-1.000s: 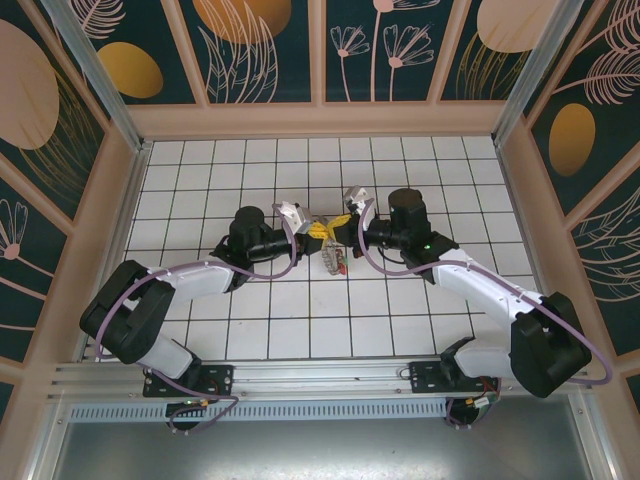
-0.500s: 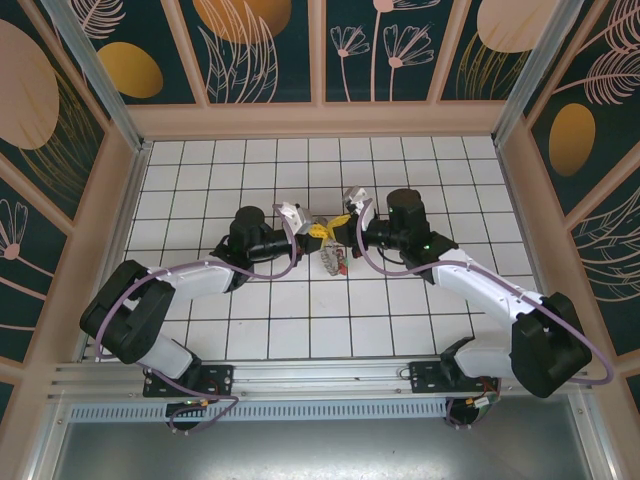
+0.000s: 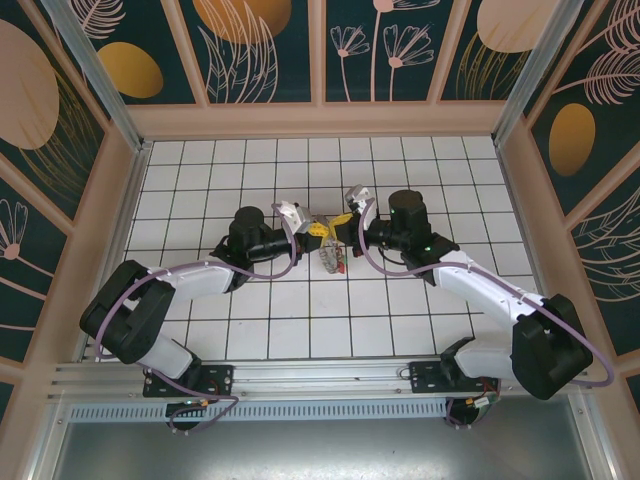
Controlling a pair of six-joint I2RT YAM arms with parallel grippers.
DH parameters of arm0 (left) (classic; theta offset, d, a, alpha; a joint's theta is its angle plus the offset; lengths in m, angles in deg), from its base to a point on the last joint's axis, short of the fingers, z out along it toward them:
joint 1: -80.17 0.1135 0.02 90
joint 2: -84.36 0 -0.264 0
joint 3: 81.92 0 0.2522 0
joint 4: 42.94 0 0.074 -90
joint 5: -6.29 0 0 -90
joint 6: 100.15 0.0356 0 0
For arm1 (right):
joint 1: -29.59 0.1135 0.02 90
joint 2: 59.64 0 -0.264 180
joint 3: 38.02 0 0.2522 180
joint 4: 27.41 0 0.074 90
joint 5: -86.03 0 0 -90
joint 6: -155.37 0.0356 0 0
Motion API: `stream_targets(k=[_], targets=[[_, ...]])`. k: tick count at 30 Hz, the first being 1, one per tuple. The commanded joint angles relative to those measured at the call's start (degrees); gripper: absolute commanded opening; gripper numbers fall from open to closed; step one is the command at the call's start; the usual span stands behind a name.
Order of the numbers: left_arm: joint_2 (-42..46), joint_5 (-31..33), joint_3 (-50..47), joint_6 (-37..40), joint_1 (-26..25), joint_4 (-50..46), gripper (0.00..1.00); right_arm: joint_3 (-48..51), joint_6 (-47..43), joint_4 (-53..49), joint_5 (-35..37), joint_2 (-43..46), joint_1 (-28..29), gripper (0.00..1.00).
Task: Put the keys on the keyring
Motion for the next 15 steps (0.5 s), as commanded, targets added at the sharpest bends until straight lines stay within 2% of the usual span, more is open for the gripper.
stream_targets(k=[1,7,15], targets=[[0.0,-0.83,-0.14,-0.69,0.15,2.53,0.06,-0.46,0.41,4.6,-1.77,0.51,0.29,0.0],[-0.25,-1.13,0.25,-0.36,0.19,1.67,0.16,-1.03,-0.27,5.17,-1.8,0.94,0.59,0.0],[-0.16,-0.48,0.71,1.46,0.16,-0.9,0.19,-2.74,-2.32,2.14,-0.67,-0.02,2.38,0.0]])
